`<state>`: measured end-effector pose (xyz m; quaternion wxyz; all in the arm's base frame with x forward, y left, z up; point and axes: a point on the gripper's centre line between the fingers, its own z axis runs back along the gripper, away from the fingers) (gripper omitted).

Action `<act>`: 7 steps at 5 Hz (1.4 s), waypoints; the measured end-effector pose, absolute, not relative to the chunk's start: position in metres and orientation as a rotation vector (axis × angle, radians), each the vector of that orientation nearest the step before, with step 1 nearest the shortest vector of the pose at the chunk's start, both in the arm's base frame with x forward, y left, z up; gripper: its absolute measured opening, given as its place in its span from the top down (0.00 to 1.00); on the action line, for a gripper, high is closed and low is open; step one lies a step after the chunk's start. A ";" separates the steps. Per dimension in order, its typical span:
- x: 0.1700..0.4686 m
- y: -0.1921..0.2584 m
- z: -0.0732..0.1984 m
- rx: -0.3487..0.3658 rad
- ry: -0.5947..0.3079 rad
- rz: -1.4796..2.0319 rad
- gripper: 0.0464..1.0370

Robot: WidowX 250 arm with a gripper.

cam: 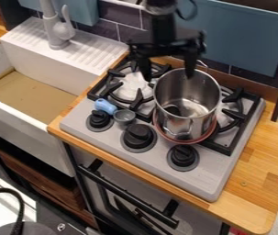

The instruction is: Move the silver pot in the middle left burner

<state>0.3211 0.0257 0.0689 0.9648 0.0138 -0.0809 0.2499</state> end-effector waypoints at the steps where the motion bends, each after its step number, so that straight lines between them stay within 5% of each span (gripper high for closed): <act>1: 0.325 0.032 0.062 0.054 -0.140 0.488 0.04; 4: 0.319 0.040 0.024 0.127 -0.151 0.448 0.08; 6: 0.322 0.036 0.023 0.096 -0.177 0.529 0.64; 7: 0.325 0.042 0.027 0.142 -0.157 0.631 0.85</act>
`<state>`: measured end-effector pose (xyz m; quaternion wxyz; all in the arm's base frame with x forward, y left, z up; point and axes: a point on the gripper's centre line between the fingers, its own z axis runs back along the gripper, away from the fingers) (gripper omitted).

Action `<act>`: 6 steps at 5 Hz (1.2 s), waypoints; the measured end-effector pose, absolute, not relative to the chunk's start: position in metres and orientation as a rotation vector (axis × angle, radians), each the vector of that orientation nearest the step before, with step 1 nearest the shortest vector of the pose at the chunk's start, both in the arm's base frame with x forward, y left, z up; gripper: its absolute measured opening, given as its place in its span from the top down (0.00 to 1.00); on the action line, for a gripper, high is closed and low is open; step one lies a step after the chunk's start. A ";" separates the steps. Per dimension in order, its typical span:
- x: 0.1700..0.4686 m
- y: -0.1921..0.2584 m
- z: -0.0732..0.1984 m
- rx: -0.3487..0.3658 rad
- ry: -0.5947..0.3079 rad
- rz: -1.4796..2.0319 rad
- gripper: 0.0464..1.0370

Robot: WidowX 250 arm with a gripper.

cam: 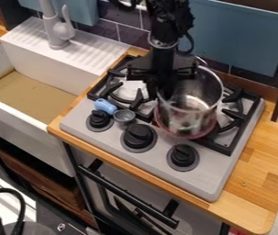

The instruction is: Move the silver pot in the middle left burner

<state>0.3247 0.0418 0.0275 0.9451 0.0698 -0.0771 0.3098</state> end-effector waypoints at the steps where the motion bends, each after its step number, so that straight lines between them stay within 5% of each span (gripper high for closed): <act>1: 0.326 0.043 0.032 0.153 -0.155 0.670 0.98; 3: 0.323 0.043 0.035 0.109 -0.098 0.691 0.99; 6: 0.326 0.087 0.069 -0.043 -0.171 0.838 0.99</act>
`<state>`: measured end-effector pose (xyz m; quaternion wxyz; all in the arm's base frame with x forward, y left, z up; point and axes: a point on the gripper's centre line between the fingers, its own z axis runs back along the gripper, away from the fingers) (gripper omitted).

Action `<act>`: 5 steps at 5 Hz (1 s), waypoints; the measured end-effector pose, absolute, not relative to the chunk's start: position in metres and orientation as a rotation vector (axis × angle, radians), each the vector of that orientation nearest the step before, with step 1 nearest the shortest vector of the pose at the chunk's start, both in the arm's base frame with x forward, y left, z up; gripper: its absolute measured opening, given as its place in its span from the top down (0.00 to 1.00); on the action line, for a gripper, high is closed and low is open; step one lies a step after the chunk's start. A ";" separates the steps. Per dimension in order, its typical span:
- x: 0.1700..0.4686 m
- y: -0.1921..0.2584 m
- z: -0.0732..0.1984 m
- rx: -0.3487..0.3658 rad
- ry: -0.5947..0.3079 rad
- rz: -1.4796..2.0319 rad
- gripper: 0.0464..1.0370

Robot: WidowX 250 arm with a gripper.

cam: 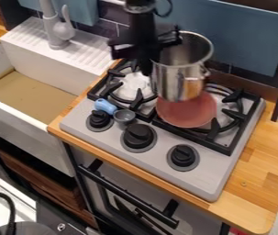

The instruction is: Move the silver pot in the middle left burner

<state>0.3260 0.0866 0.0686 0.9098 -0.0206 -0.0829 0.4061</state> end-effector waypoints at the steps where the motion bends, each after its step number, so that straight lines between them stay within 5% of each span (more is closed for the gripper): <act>1: 0.335 0.110 0.077 -0.040 -0.251 0.895 0.99; 5: 0.353 0.161 0.042 0.033 -0.240 0.885 0.99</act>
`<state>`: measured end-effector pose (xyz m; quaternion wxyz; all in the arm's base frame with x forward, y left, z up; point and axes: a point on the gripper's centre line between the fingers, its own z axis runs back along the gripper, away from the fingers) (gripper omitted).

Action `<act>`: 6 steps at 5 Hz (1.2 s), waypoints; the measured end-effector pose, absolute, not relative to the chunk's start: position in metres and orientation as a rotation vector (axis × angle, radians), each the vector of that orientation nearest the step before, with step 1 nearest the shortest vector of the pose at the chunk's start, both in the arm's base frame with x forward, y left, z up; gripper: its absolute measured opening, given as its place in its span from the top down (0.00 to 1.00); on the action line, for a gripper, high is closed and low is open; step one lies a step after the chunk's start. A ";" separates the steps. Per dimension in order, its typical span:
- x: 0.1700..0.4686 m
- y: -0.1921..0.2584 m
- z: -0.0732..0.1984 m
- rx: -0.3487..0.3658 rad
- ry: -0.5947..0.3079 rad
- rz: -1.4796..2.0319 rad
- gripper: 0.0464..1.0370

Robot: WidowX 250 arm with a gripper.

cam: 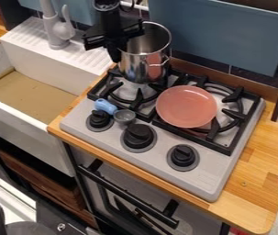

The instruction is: Move the silver pot in the middle left burner

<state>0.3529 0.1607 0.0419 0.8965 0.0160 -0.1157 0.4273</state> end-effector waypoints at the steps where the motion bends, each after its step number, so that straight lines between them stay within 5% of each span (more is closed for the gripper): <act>1: 0.351 0.164 0.036 0.038 -0.232 0.894 0.99; 6: 0.351 0.164 0.019 0.081 -0.297 0.898 0.97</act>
